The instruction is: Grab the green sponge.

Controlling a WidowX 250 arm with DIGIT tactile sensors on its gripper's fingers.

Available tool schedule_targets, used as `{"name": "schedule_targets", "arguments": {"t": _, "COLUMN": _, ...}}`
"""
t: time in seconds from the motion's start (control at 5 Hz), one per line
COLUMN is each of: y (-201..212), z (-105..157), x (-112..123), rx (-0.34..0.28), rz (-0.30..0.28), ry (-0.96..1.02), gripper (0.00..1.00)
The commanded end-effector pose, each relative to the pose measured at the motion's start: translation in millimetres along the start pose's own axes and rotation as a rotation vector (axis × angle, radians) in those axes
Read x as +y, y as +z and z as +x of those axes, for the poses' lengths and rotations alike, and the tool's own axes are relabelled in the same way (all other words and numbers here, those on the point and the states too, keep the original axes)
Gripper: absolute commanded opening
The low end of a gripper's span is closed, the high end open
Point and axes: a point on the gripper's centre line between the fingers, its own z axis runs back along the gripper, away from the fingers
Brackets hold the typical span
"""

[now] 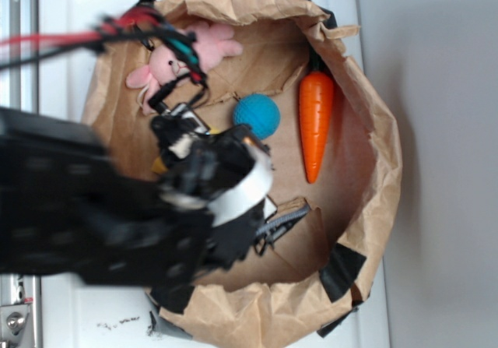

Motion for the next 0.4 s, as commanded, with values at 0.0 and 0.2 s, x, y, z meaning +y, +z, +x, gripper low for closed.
{"name": "schedule_targets", "arguments": {"t": 0.0, "y": -6.1, "z": 5.0, "x": 19.6, "rx": 0.069, "rz": -0.121, "ry": -0.098, "gripper": 1.0}}
{"name": "schedule_targets", "arguments": {"t": 0.2, "y": -5.5, "z": 0.4, "x": 32.4, "rx": 0.17, "rz": -0.18, "ry": -0.165, "gripper": 1.0}}
